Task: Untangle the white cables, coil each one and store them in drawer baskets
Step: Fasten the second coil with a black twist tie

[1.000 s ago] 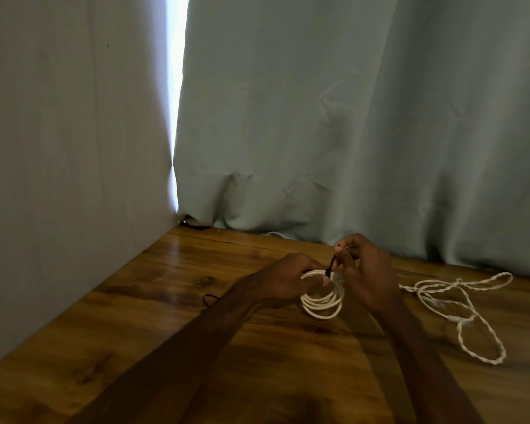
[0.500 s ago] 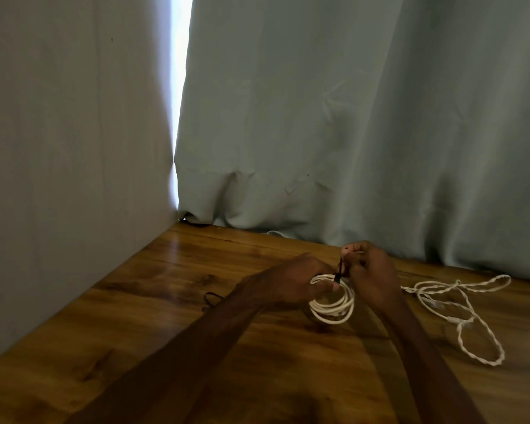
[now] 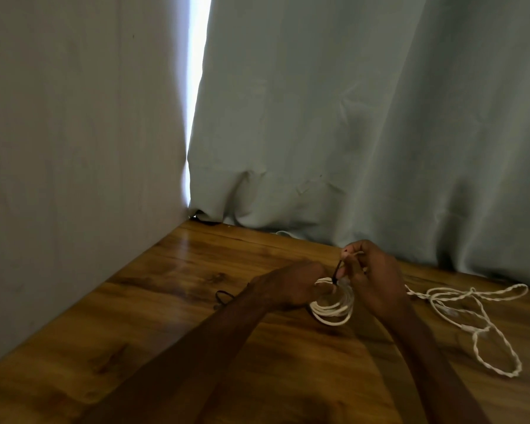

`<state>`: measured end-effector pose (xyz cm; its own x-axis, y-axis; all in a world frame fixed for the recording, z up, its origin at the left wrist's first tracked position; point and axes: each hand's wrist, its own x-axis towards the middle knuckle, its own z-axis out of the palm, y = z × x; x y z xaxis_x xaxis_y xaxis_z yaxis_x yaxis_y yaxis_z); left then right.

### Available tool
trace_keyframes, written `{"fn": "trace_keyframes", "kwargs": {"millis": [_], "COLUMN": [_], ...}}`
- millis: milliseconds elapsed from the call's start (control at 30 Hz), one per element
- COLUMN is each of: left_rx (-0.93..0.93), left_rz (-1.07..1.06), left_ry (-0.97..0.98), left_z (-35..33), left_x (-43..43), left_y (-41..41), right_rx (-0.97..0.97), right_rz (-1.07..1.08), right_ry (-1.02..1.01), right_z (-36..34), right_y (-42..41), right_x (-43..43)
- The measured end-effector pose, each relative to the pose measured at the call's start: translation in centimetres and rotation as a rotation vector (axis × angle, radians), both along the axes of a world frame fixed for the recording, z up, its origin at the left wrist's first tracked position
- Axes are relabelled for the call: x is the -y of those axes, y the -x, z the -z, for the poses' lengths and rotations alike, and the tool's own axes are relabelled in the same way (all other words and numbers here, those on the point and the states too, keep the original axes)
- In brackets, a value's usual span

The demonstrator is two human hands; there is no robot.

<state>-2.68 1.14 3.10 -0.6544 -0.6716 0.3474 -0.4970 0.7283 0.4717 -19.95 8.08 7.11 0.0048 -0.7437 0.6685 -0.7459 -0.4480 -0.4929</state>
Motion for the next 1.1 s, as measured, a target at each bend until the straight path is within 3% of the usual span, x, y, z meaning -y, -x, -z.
{"fn": "trace_keyframes", "kwargs": {"millis": [267, 533, 833, 1100], "left_rx": [-0.332, -0.485, -0.533, -0.468], "left_rz": [0.064, 0.037, 0.028, 0.007], "left_ry": [-0.209, -0.061, -0.038, 0.130], "left_z": [-1.4, -2.0, -2.2, -2.7], "left_x": [-2.1, -2.7, -3.2, -3.1], "left_y": [0.9, 1.1, 1.3, 1.2], "right_rx": [0.243, 0.398, 0.431, 0.512], "right_rz": [0.035, -0.047, -0.052, -0.098], "right_ry": [-0.106, -0.060, -0.041, -0.047], "right_z": [-0.4, -1.1, -1.4, -1.6], "right_y": [1.1, 0.9, 0.8, 0.9], "right_x": [-0.3, -0.6, -0.8, -0.5]}}
